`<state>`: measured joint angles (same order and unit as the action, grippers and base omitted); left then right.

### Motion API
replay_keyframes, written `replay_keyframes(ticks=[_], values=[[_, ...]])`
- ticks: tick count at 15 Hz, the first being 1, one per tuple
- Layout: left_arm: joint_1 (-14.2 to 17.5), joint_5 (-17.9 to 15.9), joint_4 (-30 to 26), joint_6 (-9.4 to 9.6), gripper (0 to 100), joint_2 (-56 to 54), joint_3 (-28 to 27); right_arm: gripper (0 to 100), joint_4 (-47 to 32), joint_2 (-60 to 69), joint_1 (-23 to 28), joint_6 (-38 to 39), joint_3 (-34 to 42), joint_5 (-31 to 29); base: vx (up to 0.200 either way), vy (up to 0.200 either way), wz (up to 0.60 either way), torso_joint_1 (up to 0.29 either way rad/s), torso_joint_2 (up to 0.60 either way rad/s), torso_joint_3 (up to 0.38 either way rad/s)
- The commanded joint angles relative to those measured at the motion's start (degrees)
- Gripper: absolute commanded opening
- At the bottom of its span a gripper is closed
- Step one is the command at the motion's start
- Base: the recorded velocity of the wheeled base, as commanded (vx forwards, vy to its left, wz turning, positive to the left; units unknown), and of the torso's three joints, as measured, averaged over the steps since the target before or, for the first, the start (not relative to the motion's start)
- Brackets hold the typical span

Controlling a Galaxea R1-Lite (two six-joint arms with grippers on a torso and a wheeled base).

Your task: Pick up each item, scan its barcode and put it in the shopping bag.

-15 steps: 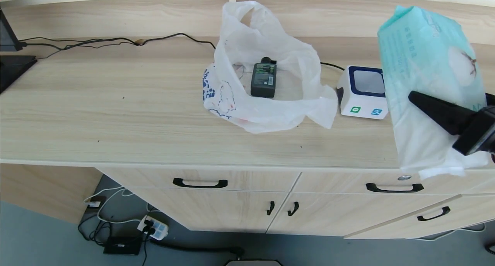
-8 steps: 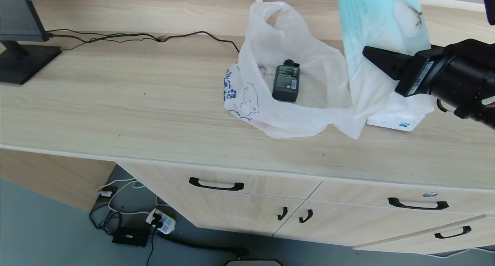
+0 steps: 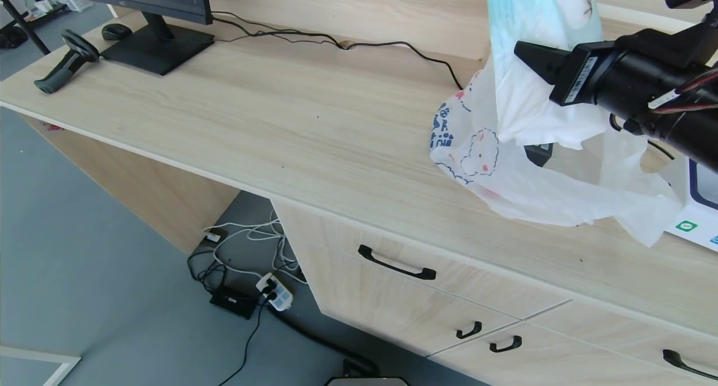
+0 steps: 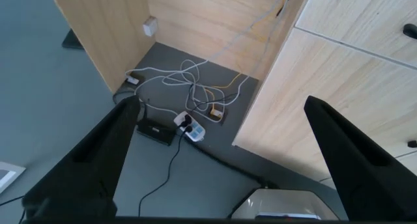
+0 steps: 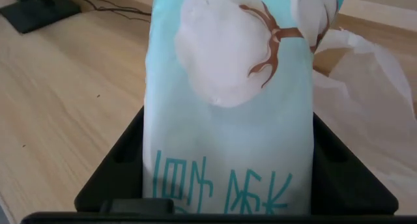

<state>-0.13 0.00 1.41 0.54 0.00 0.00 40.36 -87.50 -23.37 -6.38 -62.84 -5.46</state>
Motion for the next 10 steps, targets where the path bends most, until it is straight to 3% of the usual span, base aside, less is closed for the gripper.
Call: replay_keyframes(ticks=[1, 3, 10], values=[[0.0, 0.0, 0.1, -0.01, 100, 0.1, 0.0, 0, 0.3, -3.0, 3.9, 0.7, -1.1, -0.2, 0.0, 0.0, 0.0, 0.0, 0.0, 0.0], [0.0, 0.0, 0.1, -0.01, 100, 0.1, 0.0, 0, 0.6, -3.0, 8.9, 0.7, -1.6, -0.1, 0.0, 0.0, 0.0, 0.0, 0.0, 0.0], [0.0, 0.0, 0.1, -0.01, 100, 0.1, 0.0, 0, 2.5, -2.7, 10.1, 1.3, 5.7, 1.2, 0.0, 0.0, 0.0, 0.0, 0.0, 0.0]])
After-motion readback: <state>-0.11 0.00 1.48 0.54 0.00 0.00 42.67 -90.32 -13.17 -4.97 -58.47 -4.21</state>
